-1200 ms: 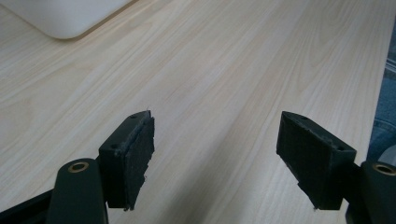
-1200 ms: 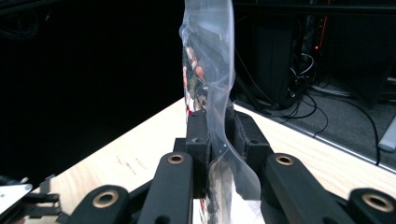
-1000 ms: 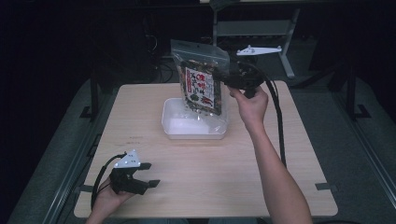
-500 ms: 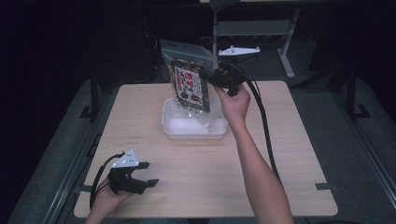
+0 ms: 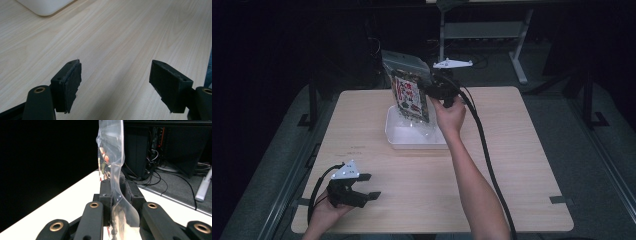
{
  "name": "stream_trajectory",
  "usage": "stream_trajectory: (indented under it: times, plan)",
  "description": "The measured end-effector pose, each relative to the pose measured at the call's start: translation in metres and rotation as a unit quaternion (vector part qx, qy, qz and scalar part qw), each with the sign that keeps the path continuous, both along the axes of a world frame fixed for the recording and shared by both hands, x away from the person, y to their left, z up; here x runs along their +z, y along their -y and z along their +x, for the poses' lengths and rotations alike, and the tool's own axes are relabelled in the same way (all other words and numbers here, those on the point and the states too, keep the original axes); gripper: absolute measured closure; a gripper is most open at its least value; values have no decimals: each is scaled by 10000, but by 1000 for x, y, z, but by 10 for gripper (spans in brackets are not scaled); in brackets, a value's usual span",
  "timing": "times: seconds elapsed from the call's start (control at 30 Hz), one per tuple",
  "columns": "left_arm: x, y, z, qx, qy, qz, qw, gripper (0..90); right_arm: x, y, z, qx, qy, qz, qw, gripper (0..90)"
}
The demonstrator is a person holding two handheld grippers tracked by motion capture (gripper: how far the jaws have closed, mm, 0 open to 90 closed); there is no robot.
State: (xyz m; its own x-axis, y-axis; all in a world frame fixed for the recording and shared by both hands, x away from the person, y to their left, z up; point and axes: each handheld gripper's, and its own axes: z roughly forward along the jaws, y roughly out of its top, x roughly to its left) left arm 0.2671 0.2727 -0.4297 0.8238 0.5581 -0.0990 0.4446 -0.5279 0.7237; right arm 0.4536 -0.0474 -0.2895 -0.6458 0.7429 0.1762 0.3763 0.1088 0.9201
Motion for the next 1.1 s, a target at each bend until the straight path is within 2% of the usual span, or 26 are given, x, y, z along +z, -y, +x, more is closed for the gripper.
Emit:
stream_trajectory:
  times: [0.17,0.23,0.27,0.37,0.4,0.6,0.7,0.87,0.93,1.1]
  plan:
    - [0,0,0,-7,23,-10,10000,249,-12,-2,-1,12,24,64,10000,772]
    - [2,1,-1,18,75,-38,10000,252,-22,-1,-4,71,167,161,9997,772]
    - [3,1,-1,30,88,-72,9999,252,-22,-1,-4,71,167,161,9997,772]
    - [5,0,-2,33,133,-140,9998,252,-29,2,-8,-22,248,277,9993,772]
    - [5,0,-2,34,132,-150,9998,252,-34,3,-10,-60,282,251,9993,772]
    - [5,1,-2,21,128,-170,9998,252,-48,6,-13,-55,218,333,9992,770]
    - [6,0,-2,39,133,-183,9997,252,-50,7,-15,-56,255,361,9990,770]
    - [6,-2,-2,64,126,-213,9997,252,-50,5,-18,118,323,118,9993,770]
    - [6,-2,-2,66,137,-227,9996,252,-51,4,-19,96,317,4,9995,770]
    - [6,-3,-2,108,132,-261,9995,252,-53,7,-17,75,196,-1,9998,771]
